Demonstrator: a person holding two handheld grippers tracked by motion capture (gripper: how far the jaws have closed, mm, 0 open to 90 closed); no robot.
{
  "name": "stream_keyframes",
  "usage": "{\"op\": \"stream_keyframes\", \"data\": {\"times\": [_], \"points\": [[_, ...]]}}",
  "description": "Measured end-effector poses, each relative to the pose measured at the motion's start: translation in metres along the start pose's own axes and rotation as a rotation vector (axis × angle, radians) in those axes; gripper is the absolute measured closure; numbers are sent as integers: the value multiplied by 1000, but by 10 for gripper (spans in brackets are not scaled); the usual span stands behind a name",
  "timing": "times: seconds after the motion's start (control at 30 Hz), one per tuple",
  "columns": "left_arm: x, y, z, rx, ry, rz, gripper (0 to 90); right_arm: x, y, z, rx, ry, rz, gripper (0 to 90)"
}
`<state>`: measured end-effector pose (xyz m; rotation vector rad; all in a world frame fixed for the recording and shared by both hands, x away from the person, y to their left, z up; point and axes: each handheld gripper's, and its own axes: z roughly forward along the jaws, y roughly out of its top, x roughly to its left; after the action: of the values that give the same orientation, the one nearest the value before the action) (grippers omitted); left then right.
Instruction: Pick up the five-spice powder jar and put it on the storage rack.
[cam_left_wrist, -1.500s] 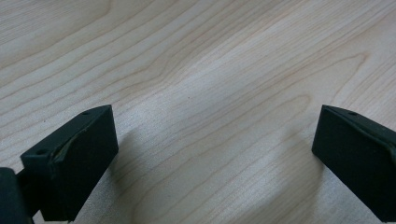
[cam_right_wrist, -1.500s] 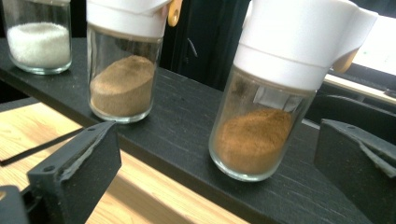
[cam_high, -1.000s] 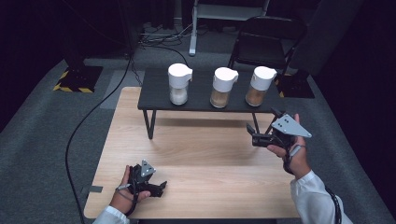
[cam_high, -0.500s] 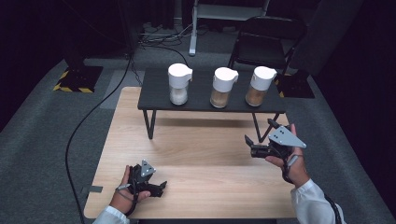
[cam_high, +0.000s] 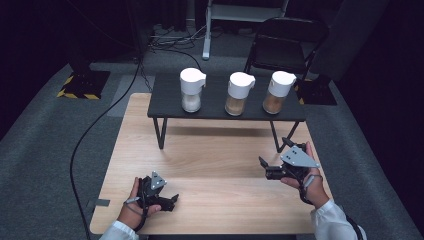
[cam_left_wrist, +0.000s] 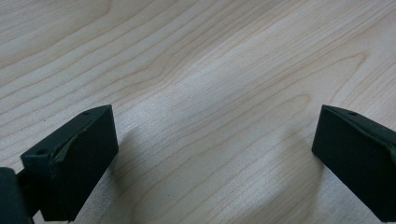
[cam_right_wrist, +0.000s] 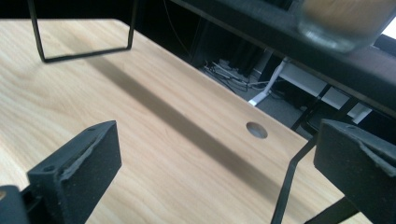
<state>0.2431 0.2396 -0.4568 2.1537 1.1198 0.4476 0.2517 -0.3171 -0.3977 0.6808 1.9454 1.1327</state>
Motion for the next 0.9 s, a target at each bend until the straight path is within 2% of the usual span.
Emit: {"op": "stream_keyframes", "data": {"times": [0.6,0.9], "points": [[0,-1,0,-1,0,-2,2,8,-35,3,95,21,-17,3],[0,-1,0,-1,0,-3,2,11,-48,5,166,32,-41,3]]}}
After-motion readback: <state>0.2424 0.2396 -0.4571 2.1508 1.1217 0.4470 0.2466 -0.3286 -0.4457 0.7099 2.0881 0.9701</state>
